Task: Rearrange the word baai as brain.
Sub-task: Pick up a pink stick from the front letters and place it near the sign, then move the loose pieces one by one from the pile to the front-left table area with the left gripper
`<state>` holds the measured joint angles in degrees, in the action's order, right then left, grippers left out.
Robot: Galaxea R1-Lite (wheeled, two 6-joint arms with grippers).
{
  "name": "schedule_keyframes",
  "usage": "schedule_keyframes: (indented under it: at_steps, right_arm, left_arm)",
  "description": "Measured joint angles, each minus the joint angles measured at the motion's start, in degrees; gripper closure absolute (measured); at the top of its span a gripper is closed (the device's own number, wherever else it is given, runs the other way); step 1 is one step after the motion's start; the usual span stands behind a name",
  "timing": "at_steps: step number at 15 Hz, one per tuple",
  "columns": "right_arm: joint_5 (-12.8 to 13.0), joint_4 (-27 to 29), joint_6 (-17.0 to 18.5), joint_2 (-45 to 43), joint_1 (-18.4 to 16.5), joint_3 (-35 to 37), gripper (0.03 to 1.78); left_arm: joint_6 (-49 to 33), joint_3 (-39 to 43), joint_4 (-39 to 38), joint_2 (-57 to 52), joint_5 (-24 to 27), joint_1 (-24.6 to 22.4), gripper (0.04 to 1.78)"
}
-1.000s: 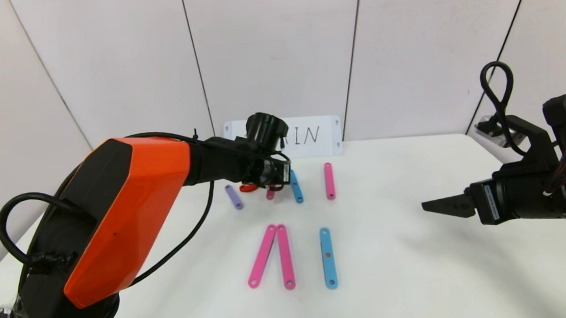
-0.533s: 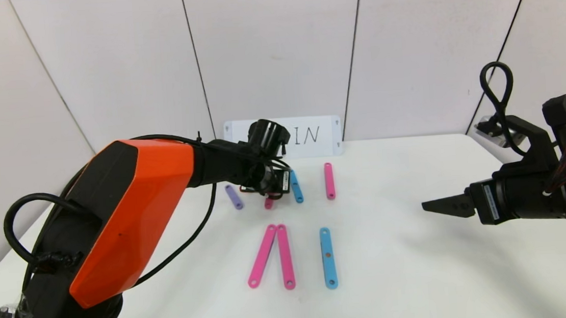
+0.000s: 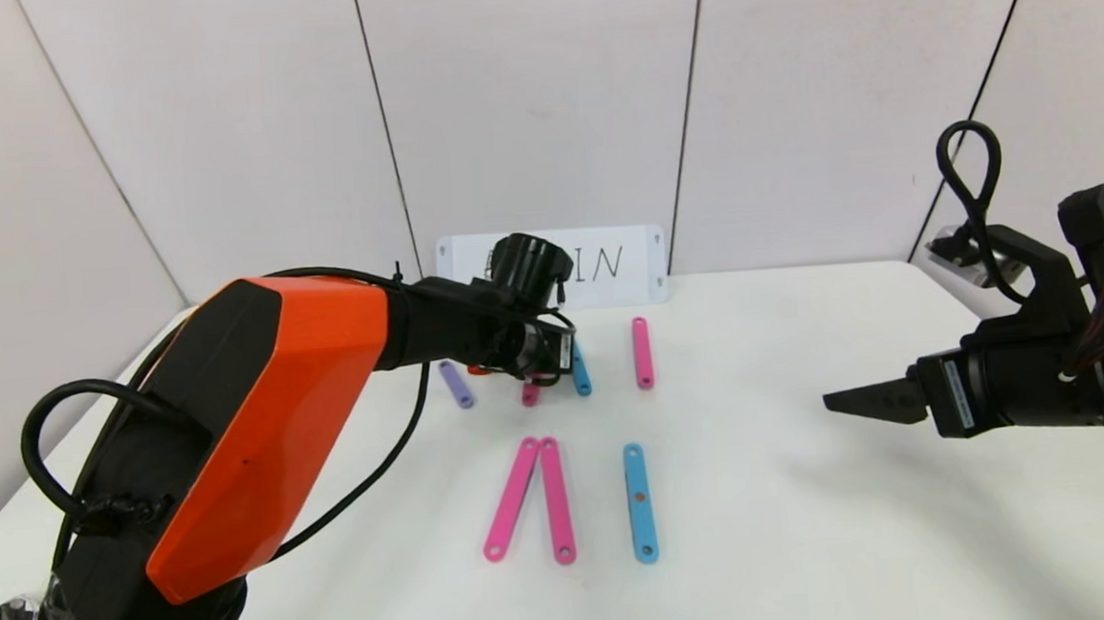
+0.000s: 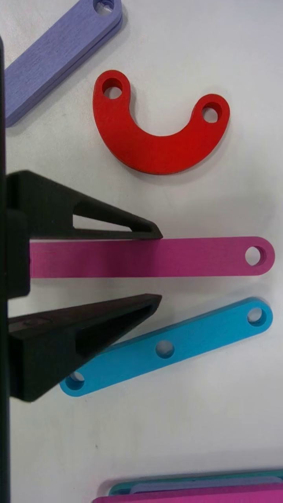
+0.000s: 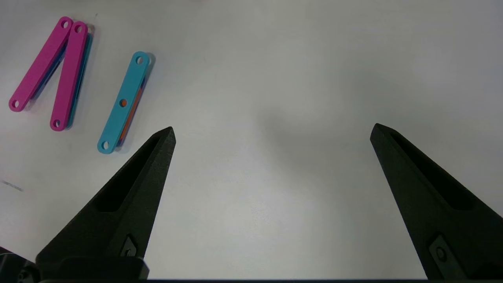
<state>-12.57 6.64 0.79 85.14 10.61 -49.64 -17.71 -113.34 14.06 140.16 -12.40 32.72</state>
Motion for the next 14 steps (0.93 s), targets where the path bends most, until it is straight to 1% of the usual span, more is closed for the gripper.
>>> schedule_keyframes:
  at_steps: [1, 4, 5, 7, 8, 9, 14]
  right_arm:
    - [0.0, 0.0, 0.0, 0.0, 0.0, 0.0, 0.07]
    - [0.0, 0.0, 0.0, 0.0, 0.0, 0.0, 0.07]
    - [0.0, 0.0, 0.0, 0.1, 0.0, 0.0, 0.07]
    - [0.0, 0.0, 0.0, 0.2, 0.0, 0.0, 0.07]
    - [0.0, 0.0, 0.0, 0.2, 0.0, 0.0, 0.07]
    - [0.0, 0.0, 0.0, 0.2, 0.0, 0.0, 0.07]
    - [-0.1, 0.0, 0.1, 0.1, -0.4, 0.0, 0.07]
  left_arm:
    - [0.0, 0.0, 0.0, 0.0, 0.0, 0.0, 1.08]
    - [0.0, 0.0, 0.0, 0.1, 0.2, 0.0, 0.55]
    - [0.0, 0.0, 0.0, 0.1, 0.3, 0.0, 0.4]
    - [0.0, 0.0, 0.0, 0.1, 0.5, 0.0, 0.2]
    - [-0.1, 0.0, -0.1, 0.0, 0.5, 0.0, 0.13]
    - [-0.1, 0.0, -0.1, 0.0, 0.5, 0.1, 0.09]
    - [-2.0, 0.0, -0.1, -0.3, 2.5, 0.4, 0.08]
